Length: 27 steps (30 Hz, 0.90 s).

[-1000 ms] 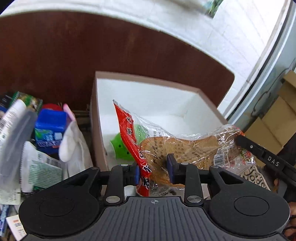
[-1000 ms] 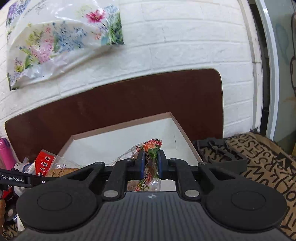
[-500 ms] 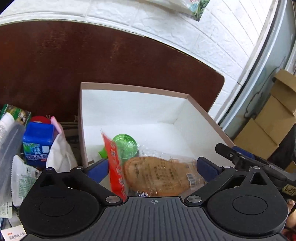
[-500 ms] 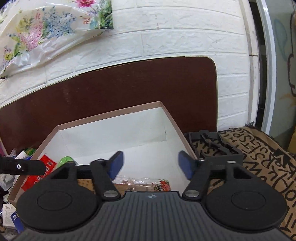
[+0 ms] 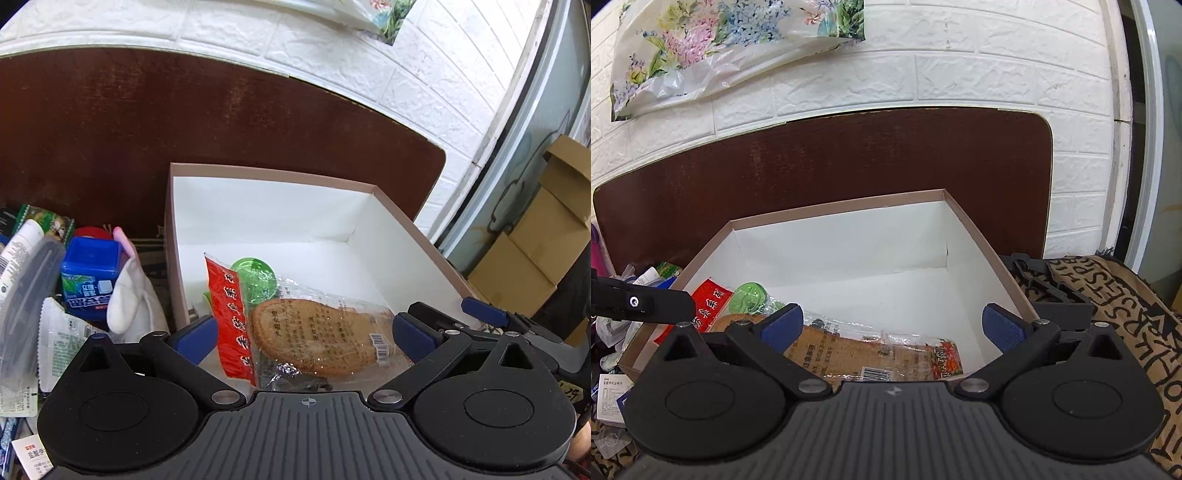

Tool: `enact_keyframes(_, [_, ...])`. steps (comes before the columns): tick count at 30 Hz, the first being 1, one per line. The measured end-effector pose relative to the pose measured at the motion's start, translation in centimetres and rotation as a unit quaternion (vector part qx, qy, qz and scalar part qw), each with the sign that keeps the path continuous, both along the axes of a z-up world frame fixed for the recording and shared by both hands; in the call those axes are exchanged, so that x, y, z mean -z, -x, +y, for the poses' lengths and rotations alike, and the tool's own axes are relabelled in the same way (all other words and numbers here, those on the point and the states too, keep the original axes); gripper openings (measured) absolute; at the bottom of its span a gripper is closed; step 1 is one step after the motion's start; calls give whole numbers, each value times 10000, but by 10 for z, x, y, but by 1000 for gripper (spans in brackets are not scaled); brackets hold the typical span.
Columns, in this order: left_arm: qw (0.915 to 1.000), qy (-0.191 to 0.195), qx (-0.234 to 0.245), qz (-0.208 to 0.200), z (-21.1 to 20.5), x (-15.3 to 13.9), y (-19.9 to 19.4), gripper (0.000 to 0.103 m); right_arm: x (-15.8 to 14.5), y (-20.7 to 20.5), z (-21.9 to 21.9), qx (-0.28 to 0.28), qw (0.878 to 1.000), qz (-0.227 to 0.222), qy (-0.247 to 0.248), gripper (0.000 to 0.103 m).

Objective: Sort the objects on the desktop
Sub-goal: 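Withdraw both tools from the box toward the pile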

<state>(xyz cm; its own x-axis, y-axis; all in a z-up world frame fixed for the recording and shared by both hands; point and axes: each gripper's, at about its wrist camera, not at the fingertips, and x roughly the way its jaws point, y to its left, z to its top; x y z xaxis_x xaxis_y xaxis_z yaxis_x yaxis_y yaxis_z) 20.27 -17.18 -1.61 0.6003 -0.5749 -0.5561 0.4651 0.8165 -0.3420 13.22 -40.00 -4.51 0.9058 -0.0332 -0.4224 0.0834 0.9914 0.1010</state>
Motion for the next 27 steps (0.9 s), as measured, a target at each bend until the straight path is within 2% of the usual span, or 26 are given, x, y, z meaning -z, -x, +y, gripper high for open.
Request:
enact_keyframes(7, [10000, 65, -43, 7, 7, -6, 10, 103, -9, 10, 2, 69, 10000, -54, -22, 103])
enact_keyframes(14, [9995, 113, -8, -282, 19, -17, 32, 103, -22, 28, 9, 103, 9996, -209, -162, 103])
enact_keyframes(22, [9988, 154, -34, -466, 52, -17, 74, 103, -38, 59, 42, -300, 9983, -452, -227, 103])
enact_keyframes(27, [9990, 251, -124, -353, 74, -8, 99, 103, -43, 82, 71, -609, 9960, -633, -178, 103])
